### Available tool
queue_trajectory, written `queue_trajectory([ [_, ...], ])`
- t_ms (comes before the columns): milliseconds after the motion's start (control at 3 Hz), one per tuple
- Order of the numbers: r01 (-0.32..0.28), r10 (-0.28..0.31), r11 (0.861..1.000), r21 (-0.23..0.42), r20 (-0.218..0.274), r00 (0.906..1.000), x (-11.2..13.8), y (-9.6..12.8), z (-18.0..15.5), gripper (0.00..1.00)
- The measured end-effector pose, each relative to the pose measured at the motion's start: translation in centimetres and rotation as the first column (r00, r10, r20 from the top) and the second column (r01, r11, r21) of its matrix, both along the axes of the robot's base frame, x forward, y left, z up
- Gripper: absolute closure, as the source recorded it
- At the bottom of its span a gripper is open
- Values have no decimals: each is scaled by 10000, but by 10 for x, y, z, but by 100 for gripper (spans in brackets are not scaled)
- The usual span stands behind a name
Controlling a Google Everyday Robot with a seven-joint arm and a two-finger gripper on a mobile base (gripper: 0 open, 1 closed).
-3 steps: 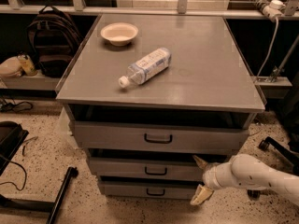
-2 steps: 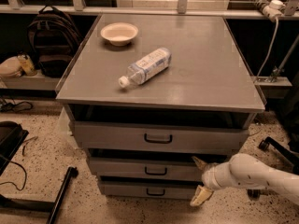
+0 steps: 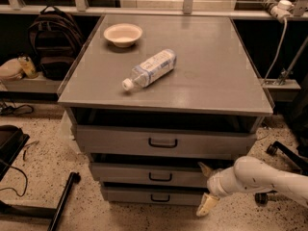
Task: Open middle drawer
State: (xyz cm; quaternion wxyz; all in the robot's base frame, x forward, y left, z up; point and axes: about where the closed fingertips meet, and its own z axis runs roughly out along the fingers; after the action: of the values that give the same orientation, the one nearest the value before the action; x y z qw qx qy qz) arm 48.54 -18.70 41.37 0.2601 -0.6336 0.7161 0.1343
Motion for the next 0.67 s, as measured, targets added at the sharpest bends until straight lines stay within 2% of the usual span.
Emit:
queue_trajectory([
  [333,-27,19,9999,-134,-549,9985,-15,-3,2,0],
  [667,-138,102,9995,-287,-1199,9927,-39,-5,11,0],
])
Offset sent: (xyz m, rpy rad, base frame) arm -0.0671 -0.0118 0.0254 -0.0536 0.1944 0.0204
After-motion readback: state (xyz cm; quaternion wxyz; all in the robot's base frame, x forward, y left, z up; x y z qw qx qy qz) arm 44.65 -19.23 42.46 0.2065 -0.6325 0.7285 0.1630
